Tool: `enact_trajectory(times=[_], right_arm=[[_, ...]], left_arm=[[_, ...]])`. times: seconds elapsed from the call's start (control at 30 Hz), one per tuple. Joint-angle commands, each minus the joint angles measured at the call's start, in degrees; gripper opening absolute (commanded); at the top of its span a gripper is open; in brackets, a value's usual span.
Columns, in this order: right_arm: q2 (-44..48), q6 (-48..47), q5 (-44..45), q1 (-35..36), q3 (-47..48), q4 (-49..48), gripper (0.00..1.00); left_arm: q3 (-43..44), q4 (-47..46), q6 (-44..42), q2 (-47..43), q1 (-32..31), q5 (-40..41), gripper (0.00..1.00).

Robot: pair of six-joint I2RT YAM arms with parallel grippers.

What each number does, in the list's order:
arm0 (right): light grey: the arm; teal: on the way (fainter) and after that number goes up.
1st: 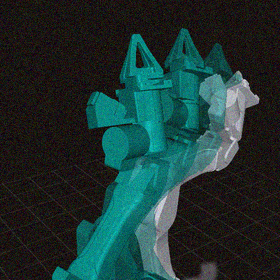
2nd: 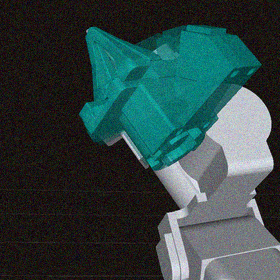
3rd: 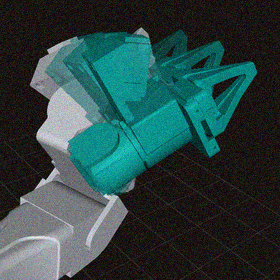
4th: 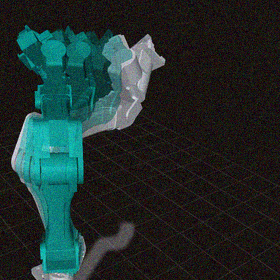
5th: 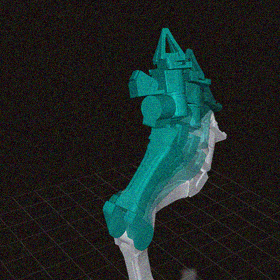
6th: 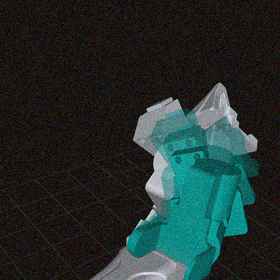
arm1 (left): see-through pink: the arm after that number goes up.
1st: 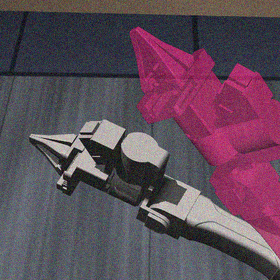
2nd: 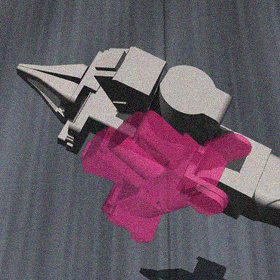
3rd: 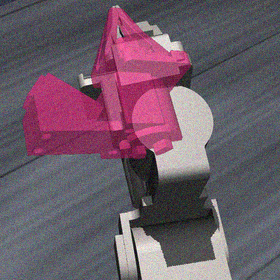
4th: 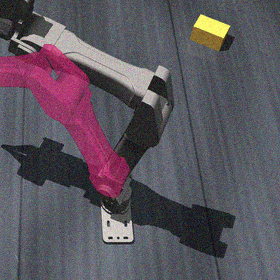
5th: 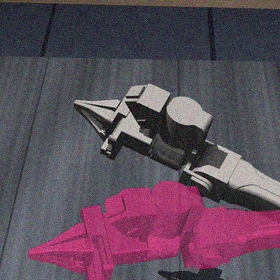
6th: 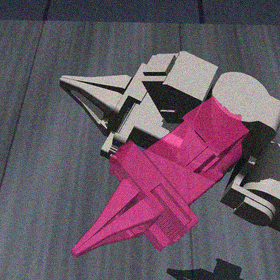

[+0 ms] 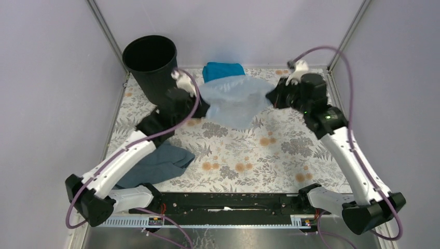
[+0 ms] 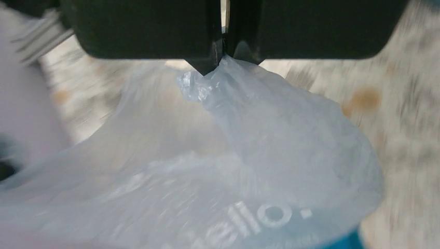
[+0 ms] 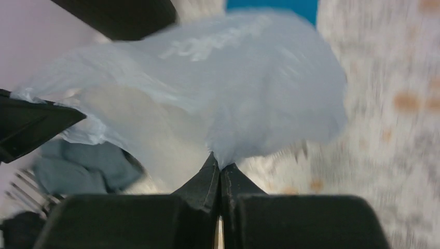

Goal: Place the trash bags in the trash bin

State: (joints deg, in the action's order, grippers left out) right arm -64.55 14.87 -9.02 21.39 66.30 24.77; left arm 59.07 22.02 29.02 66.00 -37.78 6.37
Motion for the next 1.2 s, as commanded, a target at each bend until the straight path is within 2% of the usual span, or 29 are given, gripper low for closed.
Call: enact_trajectory(times=[0.0,0.1,0.17,0.3,0.37,0.47,0.57,0.63,0.8,0.93,1.07,1.17], right_arm=[[1.5,-1.9,-4.4,0.2,12.5,0.6,0.00],[4.0,-1.0,-4.6,0.3,7.6,-1.3,0.00],[5.1,-1.1,-5.2,0.2,3.3,-2.3,0.00],[5.5,-1.4,-13.5,0.4,1.0,-4.9,0.02],[4.3,-1.9,-16.9,1.3,2.2,-6.0,0.05],[0.4,-1.8,-17.6,4.1,6.3,-4.2,0.03],[-1.7,-2.8,-15.2,7.9,8.1,-2.9,0.03],[-1.2,-3.1,-13.4,9.9,7.2,-4.2,0.07],[-1.3,-3.3,-19.8,12.3,6.6,-5.6,0.11],[-0.5,-2.6,-19.2,13.7,5.4,-7.7,0.14],[0.6,-1.9,-18.4,13.9,3.9,-9.7,0.27],[-0.1,-1.5,-17.5,14.0,3.5,-9.8,0.32]], left_arm=[[15.7,-4.6,-3.0,-1.6,0.1,-3.4,0.00],[15.6,-4.4,-1.4,-1.5,0.1,-5.4,0.00],[13.6,-4.5,-0.7,-1.3,0.1,-9.9,0.00],[11.5,-7.1,1.5,-0.7,-1.3,-19.5,0.00],[12.8,-7.1,1.5,0.3,-4.5,-19.5,0.00],[16.0,-4.6,2.0,2.3,-7.4,-16.8,0.00],[16.6,-4.1,4.5,2.8,-7.7,-16.3,0.00],[16.1,-4.8,6.3,2.5,-7.7,-16.8,0.00],[14.6,-7.0,11.8,1.9,-7.7,-15.4,0.00],[14.7,-7.4,15.0,2.3,-7.7,-13.3,0.00],[15.3,-7.2,17.1,3.4,-7.6,-13.1,0.00],[15.3,-7.2,18.9,3.6,-7.7,-12.3,0.00]])
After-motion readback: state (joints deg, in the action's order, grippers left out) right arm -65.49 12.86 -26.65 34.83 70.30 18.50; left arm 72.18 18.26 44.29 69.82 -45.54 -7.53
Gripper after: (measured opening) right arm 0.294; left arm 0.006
